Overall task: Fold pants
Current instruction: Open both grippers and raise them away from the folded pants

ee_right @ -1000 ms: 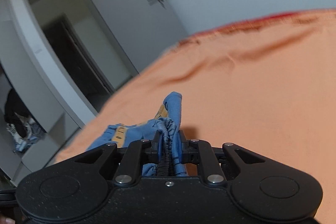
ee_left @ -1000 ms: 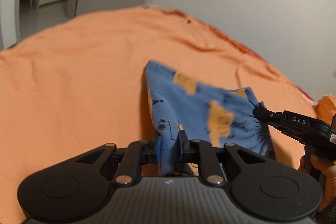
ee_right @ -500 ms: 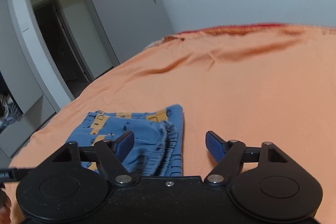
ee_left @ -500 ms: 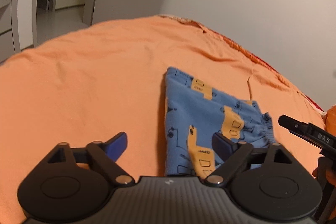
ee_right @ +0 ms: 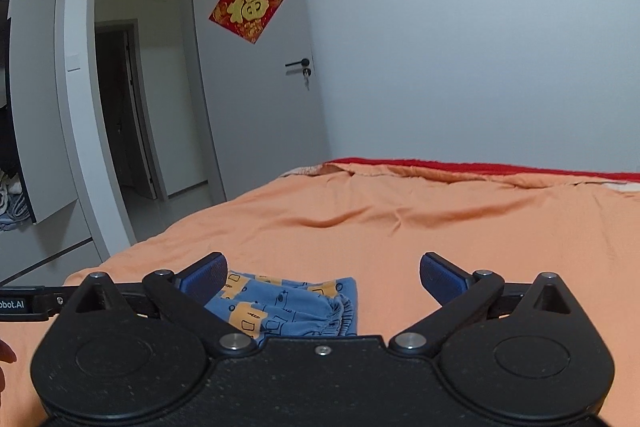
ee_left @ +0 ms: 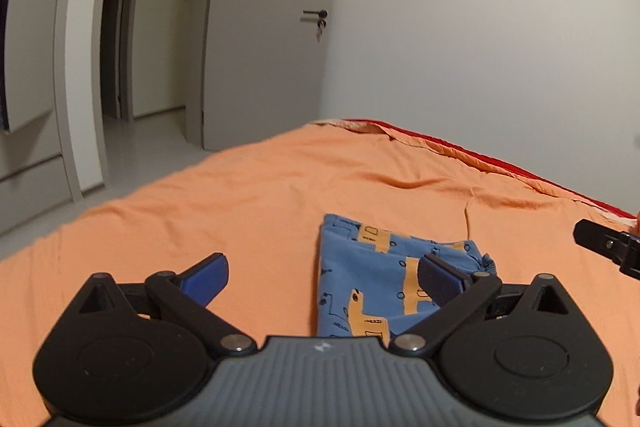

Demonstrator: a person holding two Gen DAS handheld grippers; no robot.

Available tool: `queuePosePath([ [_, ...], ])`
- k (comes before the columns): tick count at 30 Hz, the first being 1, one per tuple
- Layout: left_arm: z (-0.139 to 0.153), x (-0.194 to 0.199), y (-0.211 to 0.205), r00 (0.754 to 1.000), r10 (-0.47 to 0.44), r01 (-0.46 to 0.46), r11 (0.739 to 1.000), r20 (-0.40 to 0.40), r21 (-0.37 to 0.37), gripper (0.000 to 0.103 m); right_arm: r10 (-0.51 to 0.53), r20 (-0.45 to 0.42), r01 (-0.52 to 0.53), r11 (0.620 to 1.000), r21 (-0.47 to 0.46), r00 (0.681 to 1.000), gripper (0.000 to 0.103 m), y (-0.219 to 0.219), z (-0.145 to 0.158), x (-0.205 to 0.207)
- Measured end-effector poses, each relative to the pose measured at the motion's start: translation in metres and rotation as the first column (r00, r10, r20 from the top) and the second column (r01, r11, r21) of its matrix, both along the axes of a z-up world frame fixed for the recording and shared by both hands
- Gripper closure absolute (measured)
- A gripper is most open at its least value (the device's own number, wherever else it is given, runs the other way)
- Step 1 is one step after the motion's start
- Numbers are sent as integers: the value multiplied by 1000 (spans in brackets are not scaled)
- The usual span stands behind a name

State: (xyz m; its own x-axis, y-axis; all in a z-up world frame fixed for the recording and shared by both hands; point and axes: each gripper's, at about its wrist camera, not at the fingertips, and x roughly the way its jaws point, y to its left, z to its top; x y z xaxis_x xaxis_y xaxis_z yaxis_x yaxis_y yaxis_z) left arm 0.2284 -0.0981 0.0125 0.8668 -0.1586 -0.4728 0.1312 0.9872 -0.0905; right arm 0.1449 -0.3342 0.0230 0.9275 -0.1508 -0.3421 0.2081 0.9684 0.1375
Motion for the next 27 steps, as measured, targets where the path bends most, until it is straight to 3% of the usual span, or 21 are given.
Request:
queuePosePath([
  [6, 10, -36, -4, 998, 27, -28, 999, 62, 23, 0, -34, 44, 36, 998, -44, 998, 1, 17, 5, -39],
  [15, 8, -94, 7, 996, 49, -50, 999, 71, 2, 0, -22, 71, 29, 995, -91, 997, 1, 43, 8, -100],
  [27, -1, -127, 35, 996, 48, -51, 998, 78, 38, 0, -42, 57, 47, 993, -104, 998, 1, 68, 6, -136],
])
